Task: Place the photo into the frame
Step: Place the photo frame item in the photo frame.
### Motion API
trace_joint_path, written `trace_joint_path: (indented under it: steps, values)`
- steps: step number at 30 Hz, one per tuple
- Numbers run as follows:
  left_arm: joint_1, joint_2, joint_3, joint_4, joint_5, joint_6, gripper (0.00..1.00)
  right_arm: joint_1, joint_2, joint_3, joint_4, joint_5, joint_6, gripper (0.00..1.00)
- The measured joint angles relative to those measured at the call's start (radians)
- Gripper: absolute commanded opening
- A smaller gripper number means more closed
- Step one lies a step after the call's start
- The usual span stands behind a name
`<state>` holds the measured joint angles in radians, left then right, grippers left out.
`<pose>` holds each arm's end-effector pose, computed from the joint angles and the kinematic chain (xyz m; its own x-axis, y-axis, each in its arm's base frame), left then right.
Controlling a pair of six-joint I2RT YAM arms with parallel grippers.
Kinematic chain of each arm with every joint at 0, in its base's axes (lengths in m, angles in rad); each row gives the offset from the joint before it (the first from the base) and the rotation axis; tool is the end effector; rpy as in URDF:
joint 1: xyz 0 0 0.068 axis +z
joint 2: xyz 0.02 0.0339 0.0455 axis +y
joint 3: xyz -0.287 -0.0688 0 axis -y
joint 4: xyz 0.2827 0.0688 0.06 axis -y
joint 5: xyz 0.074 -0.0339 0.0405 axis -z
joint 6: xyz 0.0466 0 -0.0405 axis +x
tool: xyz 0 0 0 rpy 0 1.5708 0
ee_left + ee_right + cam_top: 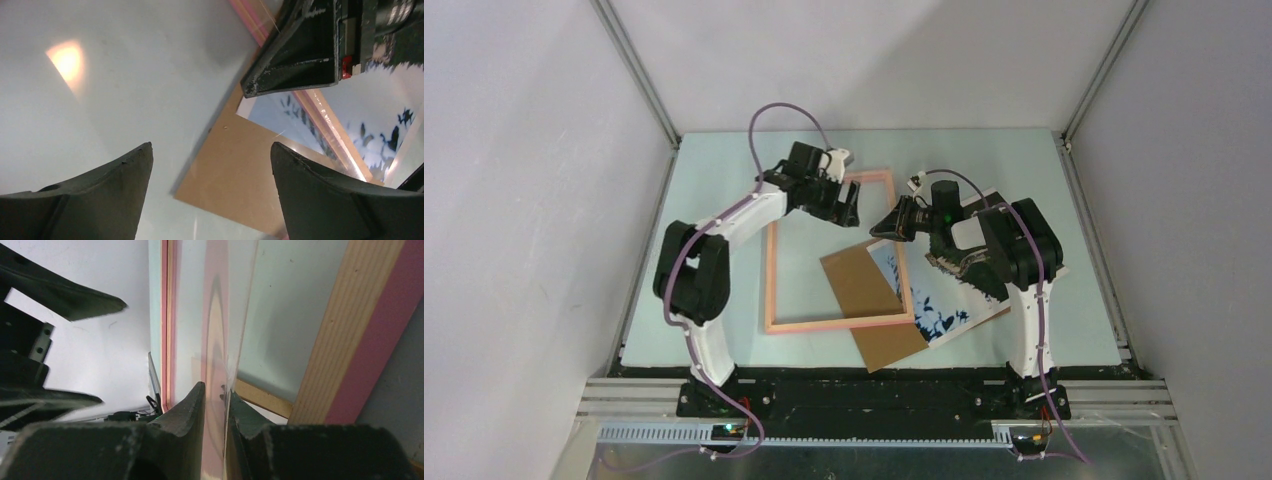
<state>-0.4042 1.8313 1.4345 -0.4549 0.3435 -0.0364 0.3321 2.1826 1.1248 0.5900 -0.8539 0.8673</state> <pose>0.4126 -0.1936 0.2482 -0.7122 0.2674 -0.6490 0.5487 0.7887 -0.2772 0.4321 0.1862 0.0844 -0.9242 0.2113 -0.3182 -0.2250 0.3720 0.9006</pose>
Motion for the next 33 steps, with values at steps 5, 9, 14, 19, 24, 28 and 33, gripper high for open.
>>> trace_joint_path:
  steps: [5, 9, 14, 19, 24, 28, 33]
  values:
    - [-0.06, 0.083, 0.004, -0.005, 0.0, -0.003, 0.9, 0.0, -0.001, 0.0, -0.003, 0.001, -0.008, 0.22]
    - [-0.081, 0.122, 0.004, -0.011, 0.0, -0.009, 0.9, 0.0, -0.001, 0.0, -0.003, 0.001, -0.008, 0.22]
    - [-0.089, 0.13, 0.004, -0.01, 0.0, -0.015, 0.89, 0.0, -0.001, 0.0, -0.003, 0.001, -0.008, 0.22]
    - [-0.089, 0.132, 0.001, 0.003, 0.0, -0.017, 0.89, 0.001, -0.001, 0.0, -0.004, 0.001, -0.009, 0.22]
    - [-0.089, 0.138, -0.007, 0.02, 0.0, -0.019, 0.89, 0.001, -0.004, 0.0, -0.012, 0.005, -0.013, 0.23]
    - [-0.089, 0.146, -0.026, 0.029, 0.001, -0.026, 0.89, 0.001, -0.006, 0.0, -0.02, 0.007, -0.016, 0.23]
    - [-0.089, 0.146, -0.053, 0.039, 0.001, -0.034, 0.89, 0.001, -0.011, 0.002, -0.035, 0.009, -0.023, 0.26]
